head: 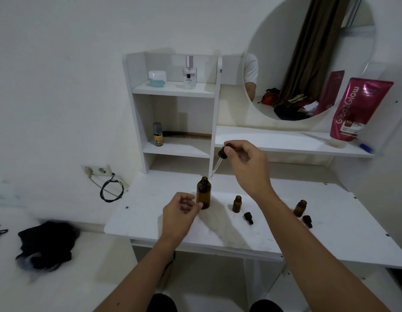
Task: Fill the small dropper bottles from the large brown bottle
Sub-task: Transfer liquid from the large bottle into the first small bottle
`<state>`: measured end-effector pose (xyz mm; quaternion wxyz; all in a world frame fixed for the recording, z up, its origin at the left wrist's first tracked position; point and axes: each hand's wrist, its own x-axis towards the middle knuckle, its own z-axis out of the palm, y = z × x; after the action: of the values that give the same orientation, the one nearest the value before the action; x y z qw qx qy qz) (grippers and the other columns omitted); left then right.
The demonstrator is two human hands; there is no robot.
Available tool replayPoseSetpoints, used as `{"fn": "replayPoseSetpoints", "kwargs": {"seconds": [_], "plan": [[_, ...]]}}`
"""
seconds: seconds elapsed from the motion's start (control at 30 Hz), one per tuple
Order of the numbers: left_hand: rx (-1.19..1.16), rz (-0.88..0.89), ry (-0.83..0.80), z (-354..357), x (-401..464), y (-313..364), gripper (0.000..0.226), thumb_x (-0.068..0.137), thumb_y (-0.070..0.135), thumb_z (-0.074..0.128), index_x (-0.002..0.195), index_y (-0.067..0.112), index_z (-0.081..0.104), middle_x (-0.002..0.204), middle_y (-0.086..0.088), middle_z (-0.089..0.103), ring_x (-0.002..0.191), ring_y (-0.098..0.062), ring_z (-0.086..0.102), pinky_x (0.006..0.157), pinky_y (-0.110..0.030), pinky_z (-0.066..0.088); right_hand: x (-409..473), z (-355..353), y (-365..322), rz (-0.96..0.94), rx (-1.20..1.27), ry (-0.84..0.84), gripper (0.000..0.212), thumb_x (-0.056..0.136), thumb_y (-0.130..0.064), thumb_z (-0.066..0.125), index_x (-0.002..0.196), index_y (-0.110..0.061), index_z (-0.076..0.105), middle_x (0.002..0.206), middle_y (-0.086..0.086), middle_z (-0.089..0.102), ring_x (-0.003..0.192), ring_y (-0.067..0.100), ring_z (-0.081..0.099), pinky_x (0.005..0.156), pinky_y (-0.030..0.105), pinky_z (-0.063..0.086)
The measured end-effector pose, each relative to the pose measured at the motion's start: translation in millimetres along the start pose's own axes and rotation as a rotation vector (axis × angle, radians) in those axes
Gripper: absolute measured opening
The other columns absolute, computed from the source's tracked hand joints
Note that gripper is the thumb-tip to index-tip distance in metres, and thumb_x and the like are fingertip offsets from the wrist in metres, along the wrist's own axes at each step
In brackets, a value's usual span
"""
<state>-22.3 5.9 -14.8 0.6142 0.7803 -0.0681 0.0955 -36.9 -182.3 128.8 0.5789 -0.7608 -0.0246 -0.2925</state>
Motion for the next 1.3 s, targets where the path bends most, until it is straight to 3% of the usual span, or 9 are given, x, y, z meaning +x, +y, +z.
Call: {"fn": "replayPoseSetpoints", "kwargs": {"seconds": [0.2, 0.37, 0.57, 0.77, 0.97, 1.1, 1.3], "plan": [[0.023, -0.03, -0.117, 8, 20, -5, 0.068, 0.076, 0.033, 0.089, 0.134, 0.023, 0.054, 0.126, 0.013, 0.061, 0.11, -0.008, 0.061, 0.093, -0.022, 0.052, 3, 17, 7, -0.001, -0.031, -0.043, 0.016, 0.098, -0.015, 0.067, 0.112, -0.013, 0.074, 0.103, -0.007, 0.077, 0.098, 0.003, 0.072, 0.09, 0.013, 0.053], [0.076, 0.0, -0.154, 12, 25, -7, 0.05, 0.083, 0.027, 0.083, 0.127, 0.022, 0.06, 0.114, 0.015, 0.065, 0.103, -0.004, 0.062, 0.081, -0.003, 0.046, 3, 28, 19, -0.005, -0.131, -0.098, 0.016, 0.098, -0.017, 0.068, 0.112, -0.017, 0.074, 0.104, -0.01, 0.076, 0.098, 0.0, 0.07, 0.09, 0.011, 0.052], [0.09, 0.02, -0.14, 12, 26, -11, 0.045, 0.084, 0.026, 0.083, 0.124, 0.021, 0.063, 0.112, 0.013, 0.068, 0.103, -0.006, 0.064, 0.086, -0.011, 0.048, -3, 44, 37, 0.04, -0.26, -0.204, 0.011, 0.095, -0.019, 0.071, 0.106, -0.017, 0.076, 0.094, -0.011, 0.074, 0.086, -0.003, 0.068, 0.078, 0.006, 0.051], [0.112, 0.021, -0.138, 12, 27, -13, 0.043, 0.084, 0.027, 0.082, 0.122, 0.023, 0.061, 0.106, 0.02, 0.063, 0.096, 0.01, 0.058, 0.081, 0.001, 0.043, -8, 52, 48, 0.107, -0.288, -0.153, 0.006, 0.094, -0.015, 0.072, 0.092, -0.013, 0.078, 0.088, -0.003, 0.076, 0.084, 0.008, 0.069, 0.078, 0.015, 0.052], [0.116, 0.007, -0.135, 13, 28, -14, 0.044, 0.084, 0.027, 0.083, 0.123, 0.021, 0.063, 0.106, 0.019, 0.064, 0.095, 0.011, 0.058, 0.079, 0.003, 0.042, -9, 56, 52, 0.117, -0.285, -0.135, 0.005, 0.093, -0.015, 0.072, 0.093, -0.013, 0.078, 0.088, -0.004, 0.076, 0.084, 0.008, 0.07, 0.076, 0.011, 0.051], [0.12, 0.002, -0.142, 13, 27, -14, 0.042, 0.084, 0.028, 0.082, 0.121, 0.025, 0.061, 0.103, 0.024, 0.061, 0.095, 0.012, 0.057, 0.079, 0.003, 0.042, -8, 55, 49, 0.142, -0.252, -0.146, 0.01, 0.095, -0.018, 0.071, 0.102, -0.015, 0.077, 0.095, -0.005, 0.076, 0.091, 0.008, 0.071, 0.084, 0.017, 0.055], [0.144, 0.005, -0.158, 13, 26, -13, 0.048, 0.085, 0.031, 0.082, 0.126, 0.022, 0.059, 0.116, 0.012, 0.066, 0.102, -0.002, 0.061, 0.087, -0.009, 0.045, -3, 46, 37, 0.143, -0.174, -0.155, 0.011, 0.097, -0.019, 0.069, 0.104, -0.023, 0.075, 0.097, -0.01, 0.076, 0.093, 0.002, 0.072, 0.081, 0.009, 0.052]]}}
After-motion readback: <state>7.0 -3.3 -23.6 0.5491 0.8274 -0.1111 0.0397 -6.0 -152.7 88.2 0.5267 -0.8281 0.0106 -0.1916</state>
